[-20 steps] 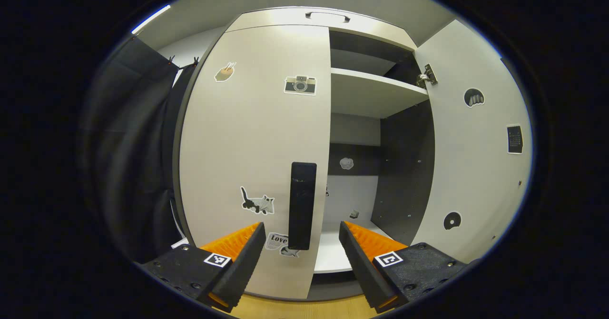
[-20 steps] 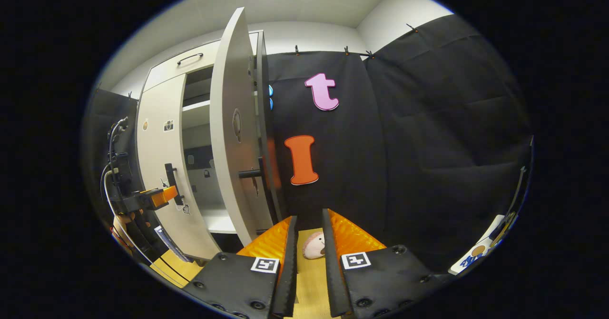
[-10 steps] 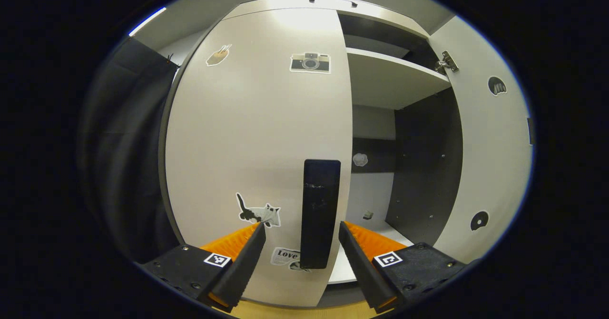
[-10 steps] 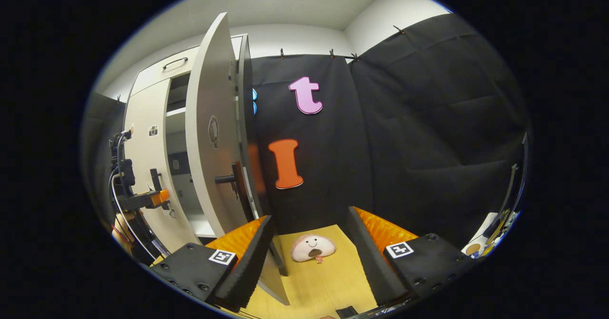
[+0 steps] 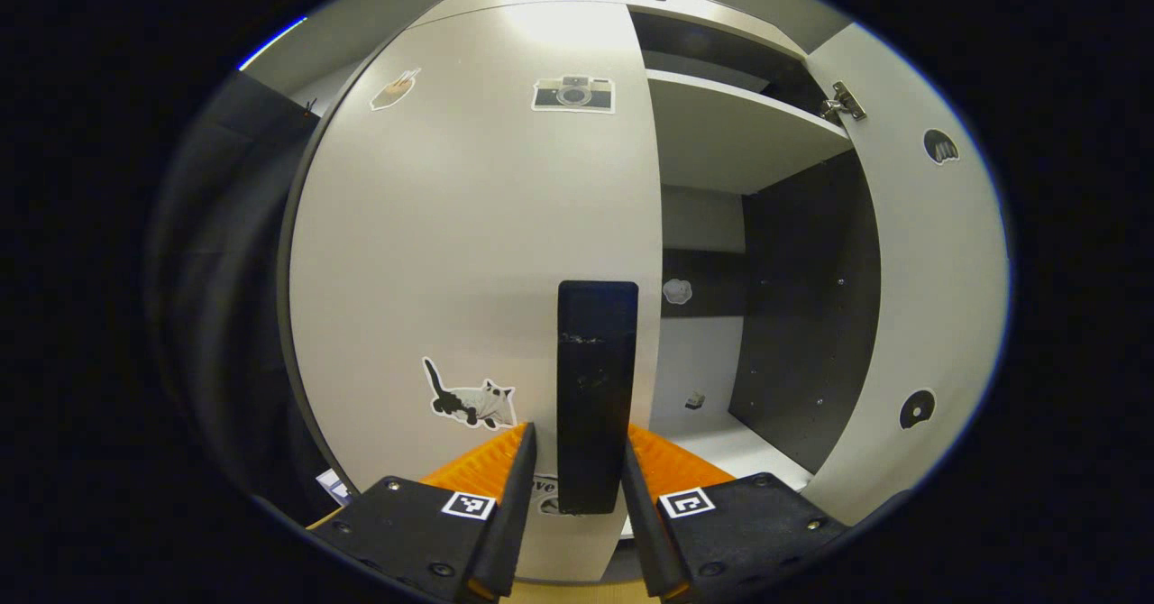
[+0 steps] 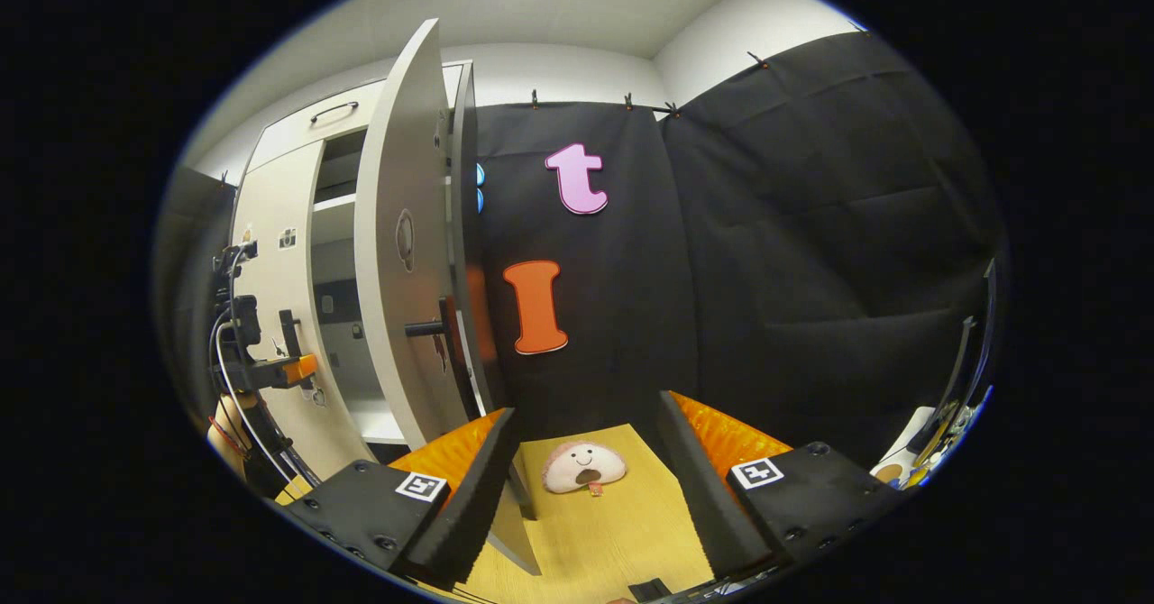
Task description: Open the right door of the double-door shoe cabinet with the right hand, and open the left door with the left hand.
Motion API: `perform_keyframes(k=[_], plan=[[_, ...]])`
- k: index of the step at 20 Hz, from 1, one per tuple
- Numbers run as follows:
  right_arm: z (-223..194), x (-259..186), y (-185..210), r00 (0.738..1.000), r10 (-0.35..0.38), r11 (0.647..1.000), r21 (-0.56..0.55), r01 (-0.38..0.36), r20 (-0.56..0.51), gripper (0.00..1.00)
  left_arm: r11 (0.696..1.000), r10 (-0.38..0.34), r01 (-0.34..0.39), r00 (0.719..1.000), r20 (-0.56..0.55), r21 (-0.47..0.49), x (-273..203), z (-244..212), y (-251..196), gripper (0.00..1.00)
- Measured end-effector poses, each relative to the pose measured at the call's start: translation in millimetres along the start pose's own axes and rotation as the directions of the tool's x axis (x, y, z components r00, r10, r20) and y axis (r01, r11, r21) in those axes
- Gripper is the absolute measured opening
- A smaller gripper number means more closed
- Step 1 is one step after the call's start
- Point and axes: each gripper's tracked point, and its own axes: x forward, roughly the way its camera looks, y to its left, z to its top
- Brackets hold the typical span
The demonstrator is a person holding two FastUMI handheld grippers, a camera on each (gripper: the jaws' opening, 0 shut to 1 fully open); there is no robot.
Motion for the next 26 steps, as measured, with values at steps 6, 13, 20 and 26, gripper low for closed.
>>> perform_keyframes(k=[6,13,20,26], plan=[[-2.7,-4.9,4.9,1.000,-0.011,1.000,-0.004,0.011,-0.010,0.99,1.000,-0.020,0.020,1.000,-0.004,-0.001,-7.3,-3.1,2.4,0.20],[-2.6,-18.4,20.4,1.000,0.026,0.998,-0.054,-0.026,-0.013,0.99,0.996,-0.091,0.091,0.996,-0.007,-0.008,-53.9,-5.5,13.2,0.17],[0.1,-36.2,30.3,1.000,0.021,0.997,-0.069,-0.021,-0.005,0.99,0.990,-0.137,0.137,0.991,0.000,-0.019,-92.3,-12.6,31.1,0.17],[-6.3,-55.7,44.9,1.000,0.001,0.998,-0.069,-0.001,-0.005,0.99,0.984,-0.179,0.179,0.984,-0.001,-0.022,-117.5,-14.5,48.8,0.17]])
